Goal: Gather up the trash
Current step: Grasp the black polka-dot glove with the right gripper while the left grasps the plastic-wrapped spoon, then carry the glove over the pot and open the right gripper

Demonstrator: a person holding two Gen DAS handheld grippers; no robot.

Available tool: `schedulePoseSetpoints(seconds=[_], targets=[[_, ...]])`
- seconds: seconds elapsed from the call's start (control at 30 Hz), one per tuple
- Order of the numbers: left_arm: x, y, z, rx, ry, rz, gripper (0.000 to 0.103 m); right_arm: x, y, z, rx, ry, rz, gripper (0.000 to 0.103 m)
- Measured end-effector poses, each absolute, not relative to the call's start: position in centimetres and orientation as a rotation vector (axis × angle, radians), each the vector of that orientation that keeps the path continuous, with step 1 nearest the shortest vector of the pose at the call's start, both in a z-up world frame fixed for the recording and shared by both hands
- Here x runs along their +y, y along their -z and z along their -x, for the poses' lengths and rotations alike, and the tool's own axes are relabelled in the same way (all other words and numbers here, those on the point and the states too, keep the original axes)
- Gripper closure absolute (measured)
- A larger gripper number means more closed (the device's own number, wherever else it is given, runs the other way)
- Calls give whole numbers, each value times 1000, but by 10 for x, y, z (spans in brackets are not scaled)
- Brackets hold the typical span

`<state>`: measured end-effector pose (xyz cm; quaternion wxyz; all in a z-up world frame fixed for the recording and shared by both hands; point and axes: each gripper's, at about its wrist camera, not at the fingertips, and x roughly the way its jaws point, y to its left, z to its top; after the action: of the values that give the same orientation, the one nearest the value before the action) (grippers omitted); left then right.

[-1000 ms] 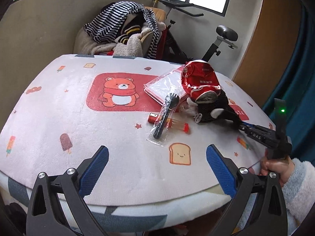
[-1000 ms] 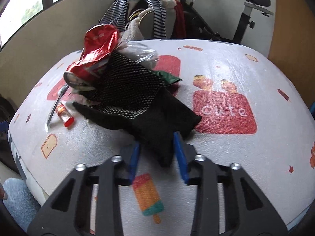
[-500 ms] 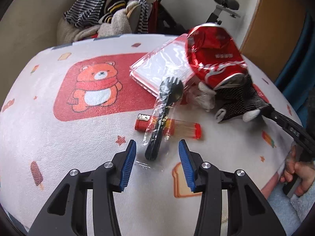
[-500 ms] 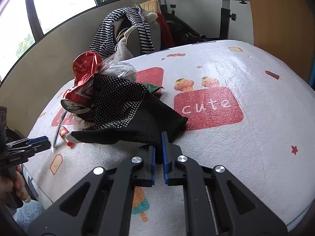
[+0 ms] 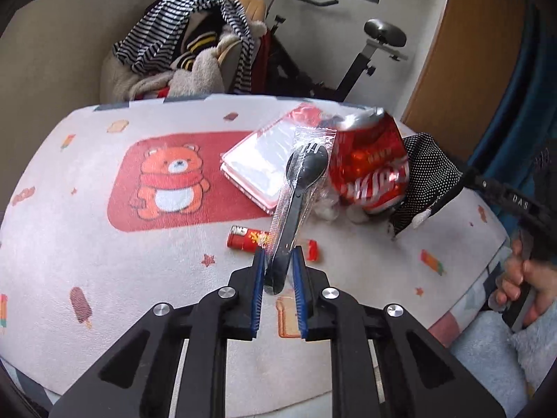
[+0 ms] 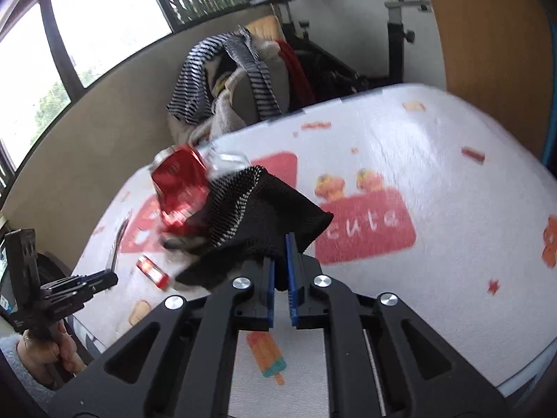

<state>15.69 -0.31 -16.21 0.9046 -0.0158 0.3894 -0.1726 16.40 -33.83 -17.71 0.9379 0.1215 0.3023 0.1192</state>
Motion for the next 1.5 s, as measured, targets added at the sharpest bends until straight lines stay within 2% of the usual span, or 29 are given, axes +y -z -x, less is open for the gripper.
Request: schedulePoseSetpoints(seconds=[0.3,0.63,1.17,1.5], targets=[[1,127,-128,735,423,42,87,-325,116,-152,487,-267,-155,93],[11,123,-98,735,437,37,87,-310,84,-144,519,-298,-116,93],[28,120,-16,721,509,98,87,-301,87,-81,498,-506,-64,93],[36,134,33,712,555,138,87,-280,106,-38,603,-645,-28,93]])
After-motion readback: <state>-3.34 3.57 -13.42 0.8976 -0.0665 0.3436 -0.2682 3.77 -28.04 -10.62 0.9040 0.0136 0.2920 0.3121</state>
